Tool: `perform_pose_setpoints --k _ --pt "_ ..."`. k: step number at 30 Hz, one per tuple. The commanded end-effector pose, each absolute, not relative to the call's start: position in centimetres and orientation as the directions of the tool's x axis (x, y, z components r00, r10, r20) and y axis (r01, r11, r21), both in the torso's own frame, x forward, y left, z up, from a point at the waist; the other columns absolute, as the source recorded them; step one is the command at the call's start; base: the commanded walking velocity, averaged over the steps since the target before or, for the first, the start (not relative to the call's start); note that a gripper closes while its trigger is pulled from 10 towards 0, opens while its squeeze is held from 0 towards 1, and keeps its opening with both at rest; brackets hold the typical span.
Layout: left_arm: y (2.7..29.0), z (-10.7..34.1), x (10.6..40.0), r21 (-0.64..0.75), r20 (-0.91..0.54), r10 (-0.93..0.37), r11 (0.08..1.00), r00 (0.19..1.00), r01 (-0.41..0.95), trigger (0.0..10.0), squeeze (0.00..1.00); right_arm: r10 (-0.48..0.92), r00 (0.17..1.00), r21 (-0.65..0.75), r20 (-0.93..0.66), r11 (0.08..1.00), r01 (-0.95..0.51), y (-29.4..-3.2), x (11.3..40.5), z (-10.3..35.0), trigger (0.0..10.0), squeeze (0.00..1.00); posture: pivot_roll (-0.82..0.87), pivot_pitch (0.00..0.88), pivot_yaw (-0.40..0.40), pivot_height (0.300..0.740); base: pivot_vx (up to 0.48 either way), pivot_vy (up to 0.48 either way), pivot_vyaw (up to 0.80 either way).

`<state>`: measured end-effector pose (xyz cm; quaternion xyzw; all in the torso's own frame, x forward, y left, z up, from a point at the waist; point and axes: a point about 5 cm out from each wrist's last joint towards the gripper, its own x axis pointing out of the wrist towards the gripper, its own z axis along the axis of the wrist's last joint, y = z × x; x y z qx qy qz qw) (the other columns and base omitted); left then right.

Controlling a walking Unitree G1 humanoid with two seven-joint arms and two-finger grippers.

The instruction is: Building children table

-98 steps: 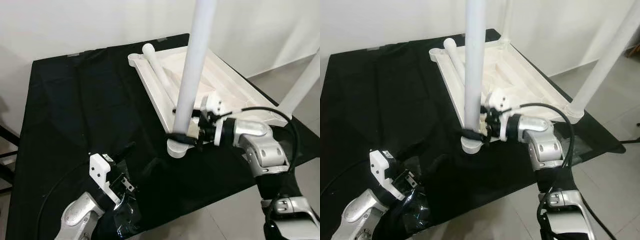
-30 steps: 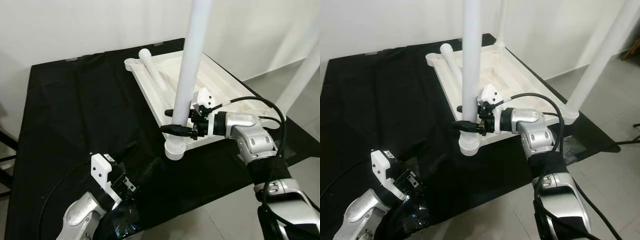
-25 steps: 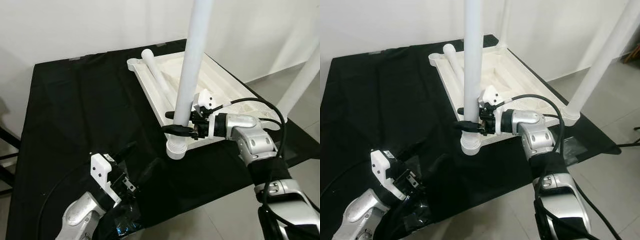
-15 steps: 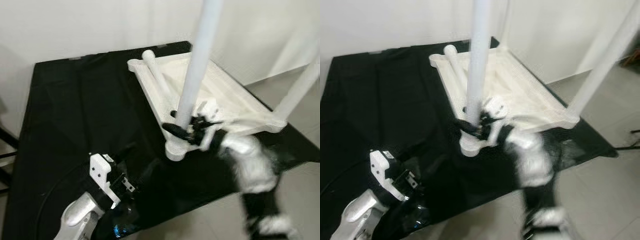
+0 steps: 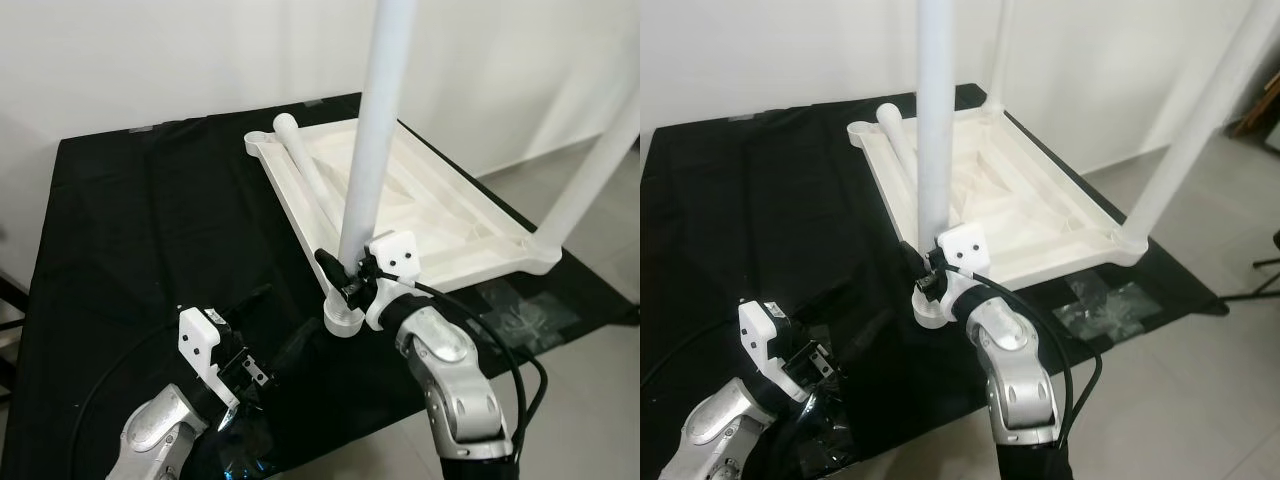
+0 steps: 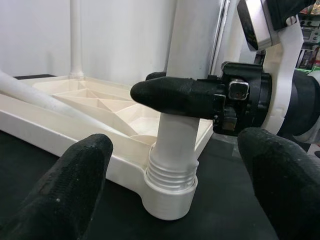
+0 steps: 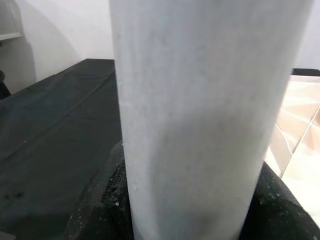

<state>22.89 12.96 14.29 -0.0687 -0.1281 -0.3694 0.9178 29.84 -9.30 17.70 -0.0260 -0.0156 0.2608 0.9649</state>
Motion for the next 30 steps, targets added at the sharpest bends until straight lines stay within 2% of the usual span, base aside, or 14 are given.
perform_pose_setpoints --k 1,2,3,4,6,7,11,13,15,20,21,22,23,30 --pt "13.2 13.6 22.6 -0.039 0.260 -0.660 0.722 0.705 0.691 10.0 0.00 0.549 0.832 0.061 -0.076 0.836 -0.546 -9.7 30.1 15.6 10.0 1.00 0.00 0.139 -0.019 0.740 0.000 0.000 0.00" --pt "13.2 13.5 22.6 -0.040 0.258 -0.663 0.719 0.703 0.694 10.0 0.00 0.629 0.778 0.062 -0.008 0.776 -0.627 -9.4 30.4 17.2 10.0 1.00 0.00 0.132 -0.015 0.740 0.000 0.000 0.00" --pt "13.1 13.5 22.7 -0.041 0.257 -0.666 0.716 0.700 0.696 10.0 0.00 0.729 0.683 0.016 0.050 0.683 -0.730 -9.3 30.5 18.9 10.0 0.74 0.00 0.130 -0.013 0.740 0.000 0.000 0.00" --pt "13.1 13.5 22.7 -0.041 0.257 -0.666 0.716 0.700 0.696 10.0 0.00 0.729 0.683 0.016 0.050 0.683 -0.730 -9.3 30.5 18.9 10.0 0.74 0.00 0.130 -0.013 0.740 0.000 0.000 0.00" --pt "13.0 13.4 22.7 -0.042 0.257 -0.668 0.714 0.698 0.699 10.0 0.00 0.841 0.539 -0.117 0.045 0.541 -0.833 -9.9 30.4 21.0 10.0 0.00 0.00 0.129 -0.015 0.740 0.000 0.000 0.00" --pt "13.0 13.4 22.7 -0.042 0.257 -0.668 0.714 0.698 0.699 10.0 0.00 0.841 0.539 -0.117 0.045 0.541 -0.833 -9.9 30.4 21.0 10.0 0.00 0.00 0.129 -0.015 0.740 0.000 0.000 0.00" --pt "12.9 13.4 22.8 -0.042 0.260 -0.666 0.716 0.699 0.697 10.0 0.00 0.917 0.390 -0.225 -0.078 0.365 -0.903 -11.7 31.7 21.6 10.0 0.00 0.01 0.127 -0.019 0.740 0.000 0.000 0.00" --pt "12.9 13.4 22.8 -0.042 0.260 -0.666 0.716 0.699 0.697 10.0 0.00 0.917 0.390 -0.225 -0.078 0.365 -0.903 -11.7 31.7 21.6 10.0 0.00 0.01 0.127 -0.019 0.740 0.000 0.000 0.00" --pt "12.9 13.4 22.9 -0.039 0.263 -0.663 0.718 0.701 0.695 10.0 0.00 0.941 0.296 -0.225 -0.163 0.257 -0.940 -12.9 33.1 21.8 10.0 0.00 0.01 0.127 -0.020 0.740 0.000 0.000 0.00" --pt "12.8 13.4 23.0 -0.038 0.263 -0.662 0.719 0.701 0.694 10.0 0.00 0.938 0.297 -0.213 -0.179 0.258 -0.943 -13.2 34.2 22.0 10.0 0.00 0.01 0.125 -0.024 0.740 0.000 0.000 0.00" --pt "12.8 13.4 23.0 -0.037 0.264 -0.662 0.720 0.702 0.693 10.0 0.00 0.934 0.306 -0.211 -0.186 0.266 -0.941 -13.2 34.7 22.0 8.4 0.00 0.02 0.126 -0.028 0.740 0.000 0.000 0.00" --pt "12.8 13.4 23.0 -0.037 0.264 -0.662 0.720 0.702 0.693 10.0 0.00 0.934 0.306 -0.211 -0.186 0.266 -0.941 -13.2 34.7 22.0 8.4 0.00 0.02 0.126 -0.028 0.740 0.000 0.000 0.00" --pt "12.8 13.4 23.0 -0.035 0.264 -0.661 0.721 0.702 0.692 10.0 0.00 0.936 0.305 -0.192 -0.174 0.271 -0.943 -13.1 35.0 21.9 0.0 0.00 0.02 0.126 -0.028 0.740 0.000 0.000 0.00" --pt "12.7 13.4 23.0 -0.034 0.266 -0.661 0.721 0.701 0.692 10.0 0.00 0.950 0.269 -0.155 -0.156 0.245 -0.957 -13.5 35.2 21.2 0.0 0.00 0.00 0.135 -0.028 0.740 0.000 0.000 0.00"
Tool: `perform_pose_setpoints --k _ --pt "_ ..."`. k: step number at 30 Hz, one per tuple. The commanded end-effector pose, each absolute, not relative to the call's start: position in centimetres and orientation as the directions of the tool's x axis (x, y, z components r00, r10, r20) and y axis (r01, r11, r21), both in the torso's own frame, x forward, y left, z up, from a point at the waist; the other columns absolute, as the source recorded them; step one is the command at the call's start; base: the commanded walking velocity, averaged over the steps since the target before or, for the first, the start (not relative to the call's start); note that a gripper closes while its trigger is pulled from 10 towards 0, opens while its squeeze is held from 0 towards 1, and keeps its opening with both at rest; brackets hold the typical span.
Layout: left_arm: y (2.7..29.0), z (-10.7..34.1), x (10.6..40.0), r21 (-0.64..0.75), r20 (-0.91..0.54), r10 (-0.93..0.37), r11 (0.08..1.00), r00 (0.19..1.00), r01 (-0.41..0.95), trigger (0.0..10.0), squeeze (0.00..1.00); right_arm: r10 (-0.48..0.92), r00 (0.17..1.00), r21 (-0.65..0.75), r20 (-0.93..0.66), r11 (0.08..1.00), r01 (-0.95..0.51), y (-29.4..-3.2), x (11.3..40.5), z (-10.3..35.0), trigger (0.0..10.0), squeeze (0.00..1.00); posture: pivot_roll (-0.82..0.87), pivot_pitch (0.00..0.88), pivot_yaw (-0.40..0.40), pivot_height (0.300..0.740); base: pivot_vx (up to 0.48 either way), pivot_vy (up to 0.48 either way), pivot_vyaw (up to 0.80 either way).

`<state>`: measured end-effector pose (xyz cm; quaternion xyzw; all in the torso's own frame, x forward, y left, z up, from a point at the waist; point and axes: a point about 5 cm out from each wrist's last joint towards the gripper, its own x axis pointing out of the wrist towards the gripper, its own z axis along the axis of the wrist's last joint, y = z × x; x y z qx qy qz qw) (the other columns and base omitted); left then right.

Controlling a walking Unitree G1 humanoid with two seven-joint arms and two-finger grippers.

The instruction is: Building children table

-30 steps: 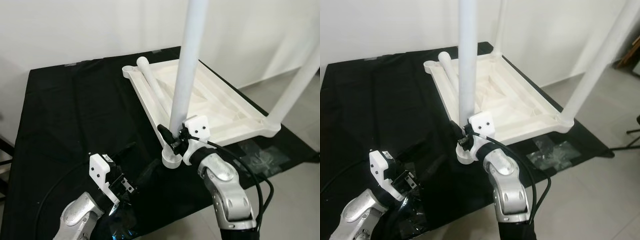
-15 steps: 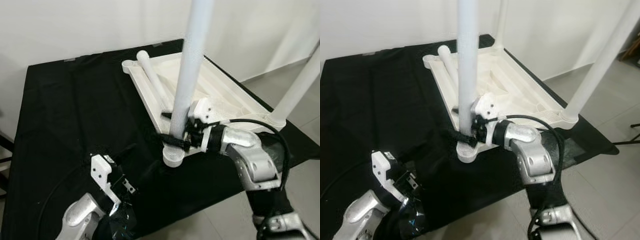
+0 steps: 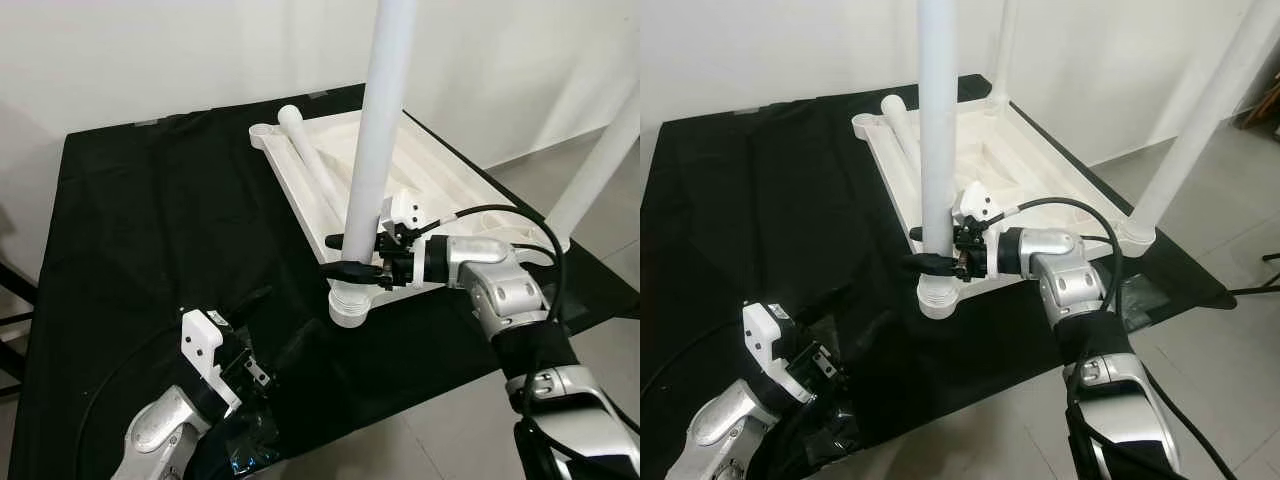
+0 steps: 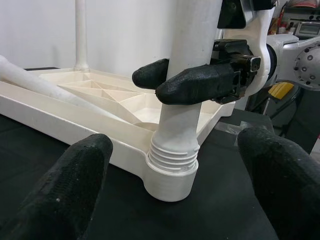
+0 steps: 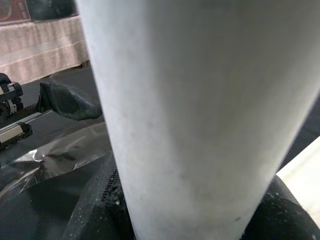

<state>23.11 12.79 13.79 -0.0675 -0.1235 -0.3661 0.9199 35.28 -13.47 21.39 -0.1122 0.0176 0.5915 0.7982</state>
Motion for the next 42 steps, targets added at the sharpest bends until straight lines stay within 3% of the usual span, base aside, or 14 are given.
perform_pose_setpoints --k 1,10,12,13,18,26,27,30,31,34,37,39,40,42 --pt "12.7 13.4 23.0 -0.034 0.266 -0.661 0.721 0.701 0.692 10.0 0.00 0.950 0.269 -0.155 -0.156 0.245 -0.957 -13.5 35.2 21.2 0.0 0.00 0.00 0.135 -0.028 0.740 0.000 0.000 0.00" --pt "12.7 13.5 23.0 -0.038 0.268 -0.664 0.717 0.698 0.697 10.0 0.00 0.874 0.465 -0.219 -0.144 0.430 -0.876 -15.1 35.3 20.4 0.0 0.00 -0.02 0.150 -0.020 0.740 0.000 0.000 0.00" --pt "12.9 13.6 22.9 -0.037 0.269 -0.663 0.718 0.699 0.695 10.0 0.00 0.549 0.833 -0.076 -0.067 0.830 -0.553 -14.4 34.5 17.7 0.0 0.00 -0.03 0.167 -0.027 0.740 0.000 0.000 0.00" --pt "13.1 13.7 22.9 -0.036 0.271 -0.661 0.719 0.699 0.694 10.0 0.00 0.412 0.905 -0.032 -0.108 0.908 -0.418 -13.4 32.3 15.4 0.0 0.00 -0.03 0.180 -0.016 0.740 0.000 0.000 0.00" --pt "13.3 13.8 23.1 -0.035 0.271 -0.660 0.721 0.701 0.693 10.0 0.00 0.403 0.892 -0.002 -0.206 0.911 -0.412 -10.4 28.8 12.2 0.0 0.00 -0.06 0.178 0.004 0.740 0.000 0.000 0.00" --pt "13.3 13.8 23.2 -0.037 0.266 -0.666 0.715 0.696 0.698 10.0 0.00 0.433 0.887 -0.055 -0.160 0.893 -0.446 -10.2 30.2 13.2 0.0 0.00 -0.04 0.173 -0.007 0.740 0.000 0.000 0.00" --pt "13.3 13.8 23.2 -0.036 0.270 -0.656 0.724 0.705 0.688 10.0 0.00 0.422 0.893 -0.055 -0.156 0.899 -0.434 -10.4 30.3 13.4 10.0 0.00 -0.04 0.175 -0.012 0.740 0.000 0.000 0.00" --pt "13.3 13.8 23.2 -0.036 0.270 -0.656 0.724 0.705 0.688 10.0 0.00 0.422 0.893 -0.055 -0.156 0.899 -0.434 -10.4 30.3 13.4 10.0 0.00 -0.04 0.175 -0.012 0.740 0.000 0.000 0.00" --pt "13.3 13.8 23.2 -0.038 0.274 -0.649 0.730 0.710 0.682 10.0 0.00 0.439 0.892 -0.029 -0.112 0.895 -0.444 -10.5 30.8 15.0 10.0 1.00 -0.04 0.169 -0.011 0.740 0.000 0.000 0.00" --pt "13.3 13.8 23.2 -0.040 0.274 -0.651 0.728 0.708 0.685 10.0 0.00 0.485 0.872 -0.010 -0.073 0.873 -0.487 -10.4 31.2 16.1 10.0 1.00 -0.04 0.169 -0.011 0.740 0.000 0.000 0.00" --pt "13.1 13.7 23.3 -0.043 0.274 -0.656 0.722 0.704 0.690 10.0 0.00 0.734 0.679 -0.016 0.018 0.679 -0.734 -10.2 31.6 19.5 10.0 1.00 -0.04 0.162 -0.013 0.740 0.000 0.000 0.00" --pt "13.1 13.7 23.3 -0.043 0.274 -0.656 0.722 0.704 0.690 10.0 0.00 0.734 0.679 -0.016 0.018 0.679 -0.734 -10.2 31.6 19.5 10.0 1.00 -0.04 0.162 -0.013 0.740 0.000 0.000 0.00" --pt "13.1 13.7 23.4 -0.043 0.274 -0.656 0.723 0.704 0.690 10.0 0.00 0.839 0.543 -0.087 0.011 0.542 -0.836 -10.6 31.6 20.5 10.0 0.00 -0.04 0.159 -0.014 0.740 0.000 0.000 0.00" --pt "13.1 13.7 23.4 -0.043 0.274 -0.656 0.723 0.704 0.690 10.0 0.00 0.839 0.543 -0.087 0.011 0.542 -0.836 -10.6 31.6 20.5 10.0 0.00 -0.04 0.159 -0.014 0.740 0.000 0.000 0.00"
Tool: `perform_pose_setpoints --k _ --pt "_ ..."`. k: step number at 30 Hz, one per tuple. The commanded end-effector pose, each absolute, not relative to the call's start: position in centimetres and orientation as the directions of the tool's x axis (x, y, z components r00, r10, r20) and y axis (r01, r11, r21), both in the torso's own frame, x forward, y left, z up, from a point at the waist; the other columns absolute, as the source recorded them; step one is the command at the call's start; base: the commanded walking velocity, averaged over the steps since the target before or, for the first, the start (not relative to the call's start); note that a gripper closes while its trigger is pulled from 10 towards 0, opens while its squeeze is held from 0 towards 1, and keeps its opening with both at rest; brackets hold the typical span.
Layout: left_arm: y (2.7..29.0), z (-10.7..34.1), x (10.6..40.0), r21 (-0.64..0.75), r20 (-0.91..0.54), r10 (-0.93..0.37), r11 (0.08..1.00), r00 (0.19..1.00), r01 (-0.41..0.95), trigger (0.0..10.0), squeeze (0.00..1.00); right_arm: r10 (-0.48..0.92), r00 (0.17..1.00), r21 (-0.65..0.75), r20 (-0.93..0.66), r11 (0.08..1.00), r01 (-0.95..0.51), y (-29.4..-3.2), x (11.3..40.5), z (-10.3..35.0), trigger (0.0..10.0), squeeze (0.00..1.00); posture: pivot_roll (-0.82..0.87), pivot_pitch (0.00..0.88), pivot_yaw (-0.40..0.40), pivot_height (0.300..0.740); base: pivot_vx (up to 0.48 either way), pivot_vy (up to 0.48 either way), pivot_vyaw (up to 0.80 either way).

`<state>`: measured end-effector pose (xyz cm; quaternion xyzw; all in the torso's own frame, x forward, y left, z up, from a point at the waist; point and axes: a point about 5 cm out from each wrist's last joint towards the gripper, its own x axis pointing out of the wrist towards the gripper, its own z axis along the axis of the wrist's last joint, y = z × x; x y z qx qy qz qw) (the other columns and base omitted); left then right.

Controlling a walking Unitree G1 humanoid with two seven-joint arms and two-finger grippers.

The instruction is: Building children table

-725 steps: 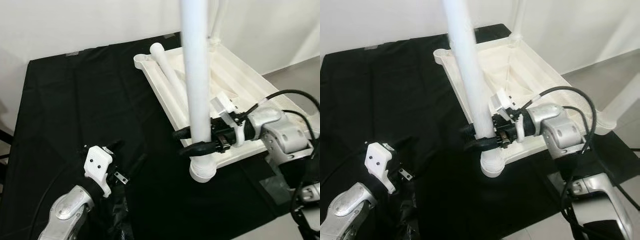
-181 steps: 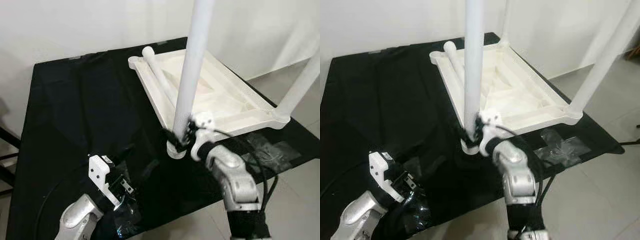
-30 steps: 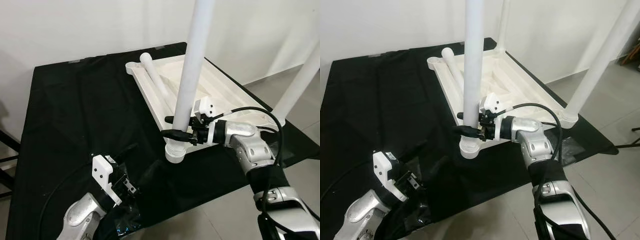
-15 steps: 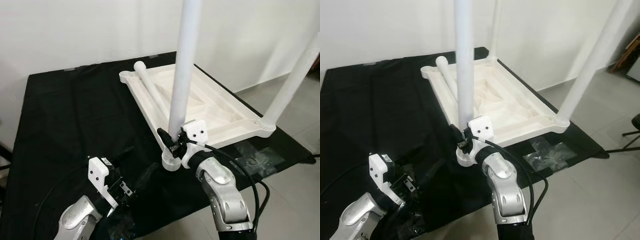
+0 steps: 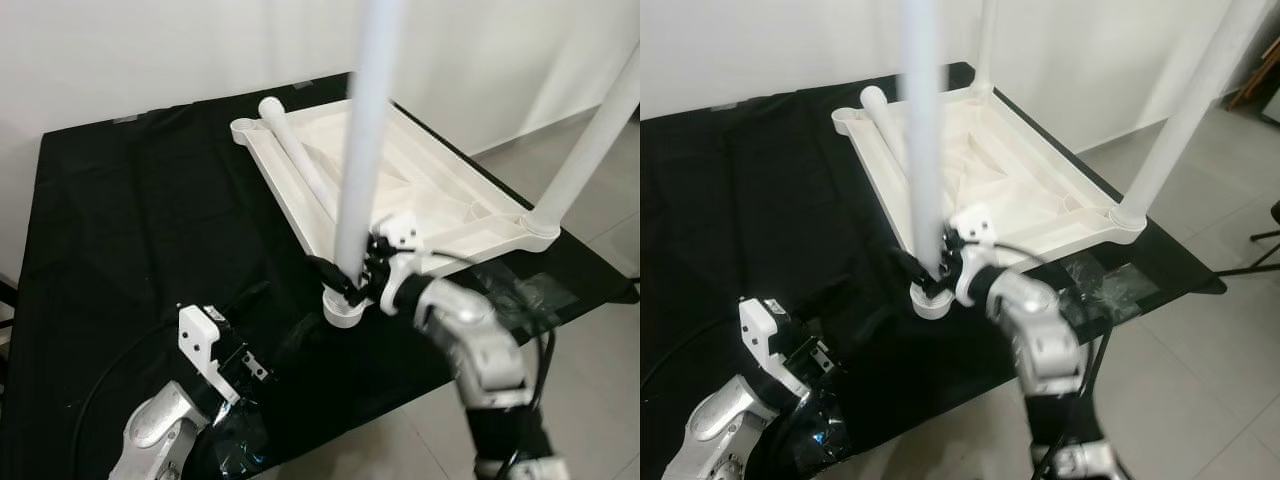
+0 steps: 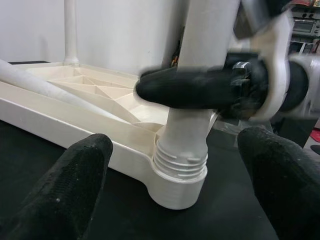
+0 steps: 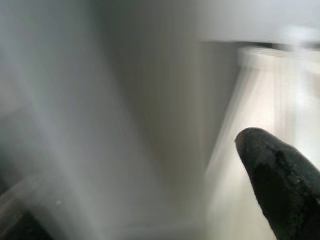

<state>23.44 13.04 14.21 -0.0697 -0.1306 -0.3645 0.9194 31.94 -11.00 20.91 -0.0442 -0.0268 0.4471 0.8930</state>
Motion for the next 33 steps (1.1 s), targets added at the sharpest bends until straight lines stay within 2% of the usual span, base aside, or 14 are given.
perform_pose_setpoints --k 1,3,5,10,11,21,23,26,28,29,30,31,32,33 --pt "13.1 13.7 23.4 -0.043 0.274 -0.656 0.723 0.704 0.690 10.0 0.00 0.839 0.543 -0.087 0.011 0.542 -0.836 -10.6 31.6 20.5 10.0 0.00 -0.04 0.159 -0.014 0.740 0.000 0.000 0.00" --pt "13.0 13.7 23.5 -0.042 0.275 -0.655 0.723 0.704 0.689 10.0 0.00 0.927 0.370 -0.156 -0.068 0.356 -0.921 -12.0 32.8 21.5 10.0 0.00 -0.03 0.153 -0.014 0.740 0.000 0.000 0.00" --pt "12.9 13.6 23.5 -0.043 0.275 -0.655 0.723 0.704 0.689 10.0 0.00 0.944 0.317 -0.158 -0.090 0.301 -0.940 -12.5 33.5 21.9 10.0 0.00 -0.03 0.151 -0.015 0.740 0.000 0.000 0.00" --pt "12.9 13.6 23.4 -0.043 0.275 -0.655 0.723 0.704 0.690 10.0 0.00 0.952 0.285 -0.138 -0.115 0.269 -0.953 -12.7 34.8 22.2 10.0 0.00 -0.02 0.150 -0.018 0.740 0.000 0.000 0.00" --pt "12.8 13.6 23.3 -0.042 0.274 -0.655 0.723 0.704 0.689 10.0 0.00 0.952 0.281 -0.120 -0.124 0.267 -0.956 -12.7 35.1 22.1 0.0 0.00 -0.01 0.150 -0.021 0.740 0.000 0.000 0.00" --pt "12.8 13.6 23.3 -0.043 0.275 -0.653 0.725 0.706 0.687 10.0 0.00 0.961 0.245 -0.069 -0.129 0.238 -0.969 -13.3 35.2 21.2 0.0 0.00 -0.02 0.152 -0.017 0.740 0.000 0.000 0.00" --pt "12.7 13.6 23.4 -0.046 0.275 -0.656 0.722 0.703 0.691 10.0 0.00 0.939 0.326 -0.078 -0.107 0.319 -0.945 -14.0 35.1 20.6 0.0 0.00 -0.02 0.151 -0.017 0.740 0.000 0.000 0.00" --pt "12.7 13.6 23.3 -0.047 0.275 -0.657 0.720 0.702 0.692 10.0 0.00 0.926 0.364 -0.087 -0.101 0.356 -0.930 -14.3 35.1 20.3 0.0 0.00 -0.03 0.155 -0.017 0.740 0.000 0.000 0.00" --pt "12.8 13.6 23.2 -0.048 0.275 -0.657 0.720 0.702 0.693 10.0 0.00 0.847 0.525 -0.073 -0.088 0.520 -0.851 -14.7 34.7 19.1 0.0 0.00 -0.03 0.160 -0.020 0.740 0.000 0.000 0.00" --pt "12.8 13.6 23.2 -0.048 0.275 -0.657 0.720 0.702 0.693 10.0 0.00 0.847 0.525 -0.073 -0.088 0.520 -0.851 -14.7 34.7 19.1 0.0 0.00 -0.03 0.160 -0.020 0.740 0.000 0.000 0.00" --pt "12.9 13.6 23.2 -0.048 0.275 -0.657 0.720 0.702 0.692 10.0 0.00 0.780 0.620 -0.049 -0.082 0.618 -0.784 -14.6 34.3 18.2 0.0 0.00 -0.04 0.162 -0.026 0.740 0.000 0.000 0.00" --pt "13.1 13.6 23.1 -0.047 0.275 -0.657 0.720 0.702 0.692 10.0 0.00 0.562 0.822 0.015 -0.089 0.826 -0.563 -14.0 33.5 16.3 0.0 0.00 -0.05 0.166 -0.020 0.740 0.000 0.000 0.00" --pt "13.2 13.6 23.1 -0.047 0.275 -0.656 0.721 0.703 0.692 10.0 0.00 0.366 0.923 0.056 -0.121 0.930 -0.362 -14.0 32.6 15.0 0.0 0.00 -0.05 0.166 -0.020 0.740 0.000 0.000 0.00" --pt "13.2 13.6 23.1 -0.047 0.275 -0.656 0.721 0.703 0.692 10.0 0.00 0.366 0.923 0.056 -0.121 0.930 -0.362 -14.0 32.6 15.0 0.0 0.00 -0.05 0.166 -0.020 0.740 0.000 0.000 0.00"
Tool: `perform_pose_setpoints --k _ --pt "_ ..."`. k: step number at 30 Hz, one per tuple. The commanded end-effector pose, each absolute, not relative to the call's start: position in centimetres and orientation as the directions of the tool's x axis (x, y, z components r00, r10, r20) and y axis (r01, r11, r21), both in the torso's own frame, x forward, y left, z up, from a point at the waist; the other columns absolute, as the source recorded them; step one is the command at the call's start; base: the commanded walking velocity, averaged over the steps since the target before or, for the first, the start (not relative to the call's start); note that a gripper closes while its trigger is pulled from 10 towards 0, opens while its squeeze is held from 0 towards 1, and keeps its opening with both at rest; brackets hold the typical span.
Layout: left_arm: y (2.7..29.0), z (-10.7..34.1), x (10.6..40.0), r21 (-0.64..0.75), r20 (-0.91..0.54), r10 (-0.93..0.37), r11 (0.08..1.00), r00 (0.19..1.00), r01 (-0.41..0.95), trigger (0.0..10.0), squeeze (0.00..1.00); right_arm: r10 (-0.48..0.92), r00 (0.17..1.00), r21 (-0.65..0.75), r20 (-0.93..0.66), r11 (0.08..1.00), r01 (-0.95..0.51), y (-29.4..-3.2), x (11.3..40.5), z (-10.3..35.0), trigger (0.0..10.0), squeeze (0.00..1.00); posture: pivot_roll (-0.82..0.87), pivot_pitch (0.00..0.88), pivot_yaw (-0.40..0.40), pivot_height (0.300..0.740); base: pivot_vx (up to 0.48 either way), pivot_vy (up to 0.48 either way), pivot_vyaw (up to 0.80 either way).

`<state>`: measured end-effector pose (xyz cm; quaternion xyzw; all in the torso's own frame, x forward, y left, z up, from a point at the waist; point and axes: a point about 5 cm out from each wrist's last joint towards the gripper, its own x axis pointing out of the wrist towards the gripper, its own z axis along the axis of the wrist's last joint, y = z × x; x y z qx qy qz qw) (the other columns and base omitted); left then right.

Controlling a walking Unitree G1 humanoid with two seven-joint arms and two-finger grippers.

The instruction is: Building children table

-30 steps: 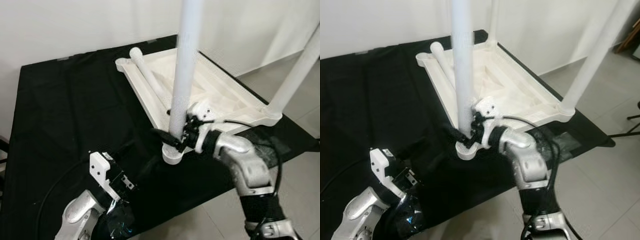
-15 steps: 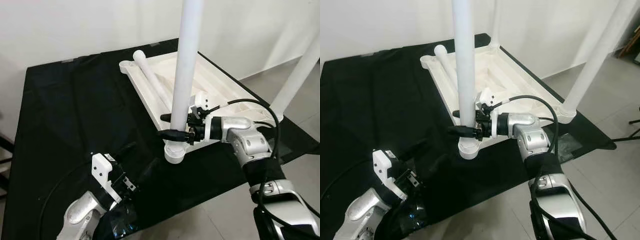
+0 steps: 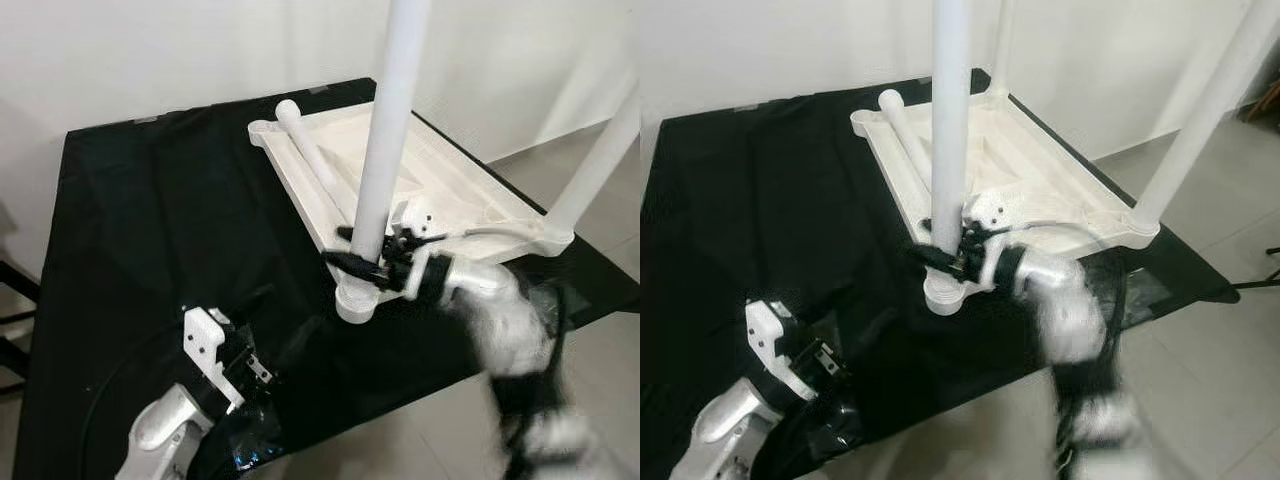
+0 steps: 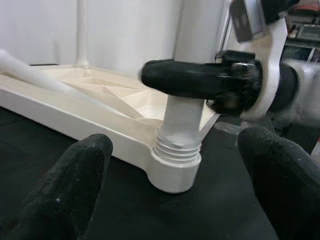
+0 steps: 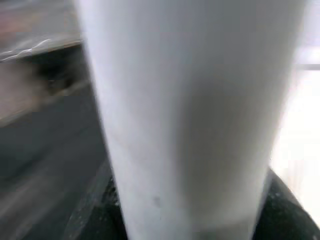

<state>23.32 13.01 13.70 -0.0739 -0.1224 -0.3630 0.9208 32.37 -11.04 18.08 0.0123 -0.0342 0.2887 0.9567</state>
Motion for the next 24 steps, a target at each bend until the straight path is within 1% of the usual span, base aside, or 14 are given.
perform_pose_setpoints --k 1,4,5,7,13,14,15,16,17,18,19,22,23,24 --pt "13.3 13.6 23.1 -0.047 0.274 -0.657 0.720 0.702 0.692 10.0 0.00 0.299 0.938 0.046 -0.173 0.954 -0.295 -13.1 30.5 13.2 0.0 0.00 -0.05 0.174 -0.011 0.740 0.000 0.000 0.00" --pt "13.3 13.6 23.1 -0.047 0.272 -0.659 0.719 0.701 0.693 10.0 0.00 0.327 0.920 -0.001 -0.214 0.942 -0.335 -11.9 29.3 12.2 0.0 0.00 -0.06 0.169 -0.002 0.740 0.000 0.000 0.00" --pt "13.4 13.6 23.1 -0.047 0.271 -0.660 0.718 0.701 0.694 10.0 0.00 0.390 0.889 -0.034 -0.239 0.912 -0.409 -11.0 28.6 11.7 0.0 0.00 -0.06 0.167 0.001 0.740 0.000 0.000 0.00" --pt "13.4 13.5 23.2 -0.049 0.268 -0.664 0.714 0.698 0.699 10.0 0.00 0.407 0.886 -0.049 -0.222 0.903 -0.428 -11.0 28.9 11.9 0.0 0.00 -0.06 0.159 -0.005 0.740 0.000 0.000 0.00" --pt "13.5 13.6 23.4 -0.044 0.269 -0.655 0.723 0.706 0.689 10.0 0.00 0.357 0.909 -0.023 -0.213 0.929 -0.370 -11.3 29.6 12.4 0.0 0.00 -0.05 0.159 -0.010 0.740 0.000 0.000 0.00" --pt "13.6 13.6 23.4 -0.045 0.273 -0.648 0.730 0.711 0.682 10.0 0.00 0.334 0.916 -0.025 -0.220 0.937 -0.348 -11.3 29.5 12.5 0.5 0.00 -0.05 0.159 -0.010 0.740 0.000 0.000 0.00" --pt "13.6 13.6 23.4 -0.046 0.274 -0.646 0.731 0.713 0.681 10.0 0.00 0.317 0.921 -0.018 -0.227 0.944 -0.330 -11.2 29.3 12.6 9.1 0.00 -0.05 0.159 -0.010 0.740 0.000 0.000 0.00" --pt "13.6 13.6 23.4 -0.046 0.274 -0.646 0.731 0.713 0.681 10.0 0.00 0.317 0.921 -0.018 -0.227 0.944 -0.330 -11.2 29.3 12.6 9.1 0.00 -0.05 0.159 -0.010 0.740 0.000 0.000 0.00" --pt "13.6 13.6 23.4 -0.048 0.274 -0.647 0.730 0.712 0.682 10.0 0.00 0.314 0.925 -0.014 -0.213 0.946 -0.324 -11.3 29.4 13.0 10.0 0.13 -0.05 0.159 -0.010 0.740 0.000 0.000 0.00" --pt "13.5 13.6 23.5 -0.049 0.274 -0.651 0.726 0.708 0.686 10.0 0.00 0.348 0.918 -0.006 -0.189 0.935 -0.356 -11.2 29.7 13.7 10.0 1.00 -0.05 0.157 -0.007 0.740 0.000 0.000 0.00" --pt "13.5 13.6 23.5 -0.049 0.274 -0.651 0.726 0.708 0.686 10.0 0.00 0.348 0.918 -0.006 -0.189 0.935 -0.356 -11.2 29.7 13.7 10.0 1.00 -0.05 0.157 -0.007 0.740 0.000 0.000 0.00" --pt "13.5 13.6 23.5 -0.051 0.273 -0.657 0.719 0.703 0.693 10.0 0.00 0.478 0.869 0.029 -0.126 0.878 -0.478 -10.7 30.3 15.3 10.0 1.00 -0.05 0.157 -0.004 0.740 0.000 0.000 0.00" --pt "13.5 13.6 23.5 -0.051 0.273 -0.657 0.719 0.703 0.693 10.0 0.00 0.478 0.869 0.029 -0.126 0.878 -0.478 -10.7 30.3 15.3 10.0 1.00 -0.05 0.157 -0.004 0.740 0.000 0.000 0.00" --pt "13.4 13.6 23.5 -0.052 0.273 -0.658 0.718 0.702 0.694 10.0 0.00 0.566 0.821 0.018 -0.078 0.824 -0.566 -10.5 30.7 16.5 10.0 1.00 -0.05 0.156 -0.002 0.740 0.000 0.000 0.00"
